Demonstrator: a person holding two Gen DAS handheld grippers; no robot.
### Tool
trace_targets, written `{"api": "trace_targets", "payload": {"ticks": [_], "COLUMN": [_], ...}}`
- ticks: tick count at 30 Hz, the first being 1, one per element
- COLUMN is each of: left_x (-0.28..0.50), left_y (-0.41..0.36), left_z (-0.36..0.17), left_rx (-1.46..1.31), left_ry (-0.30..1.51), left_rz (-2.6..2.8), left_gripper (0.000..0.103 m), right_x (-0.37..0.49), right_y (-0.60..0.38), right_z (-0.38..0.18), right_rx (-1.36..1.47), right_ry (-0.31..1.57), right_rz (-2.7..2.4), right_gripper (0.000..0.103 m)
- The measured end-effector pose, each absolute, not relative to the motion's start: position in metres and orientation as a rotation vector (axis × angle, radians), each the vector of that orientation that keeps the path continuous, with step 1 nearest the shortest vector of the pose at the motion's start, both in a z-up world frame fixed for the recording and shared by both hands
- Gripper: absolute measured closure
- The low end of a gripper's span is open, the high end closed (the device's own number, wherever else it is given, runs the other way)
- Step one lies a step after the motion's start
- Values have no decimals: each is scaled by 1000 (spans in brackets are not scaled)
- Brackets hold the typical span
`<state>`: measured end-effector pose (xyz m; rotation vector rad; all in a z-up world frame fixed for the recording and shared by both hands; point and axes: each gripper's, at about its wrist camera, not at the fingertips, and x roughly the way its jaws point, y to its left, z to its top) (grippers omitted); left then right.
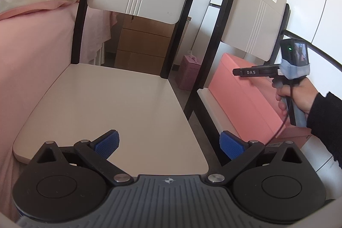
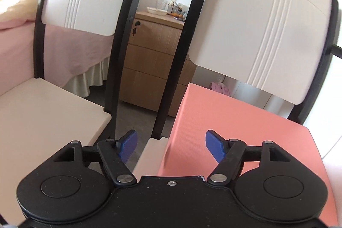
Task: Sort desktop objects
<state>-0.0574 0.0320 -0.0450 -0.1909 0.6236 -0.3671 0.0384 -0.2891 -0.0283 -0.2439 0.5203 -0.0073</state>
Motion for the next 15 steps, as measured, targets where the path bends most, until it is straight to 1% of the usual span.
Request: {"api": "trace_targets", "payload": {"ticks": [3,7,12,15], "left_x": [-58,-57,-54,-56], "left_y": [28,24,25,25], "left_z": [-47,-50,-53,-53], "left_rx": [-175,-145,-129,-115], "left_ry": [626,626,622,615], "left_rz": [-364,-349,-293,-270], "left_gripper": [2,2,2,2], "right_x": [4,-16,-53,-71], "right_y": [-294,-283,-276,-290], "right_z": [-18,-15,-16,-19], "right_rx": [-177,-101,-67,-47], "right_ry": [467,433,400,342], "right_rz": [-17,-3,10,-3], "right_gripper": [27,26,20,14]}}
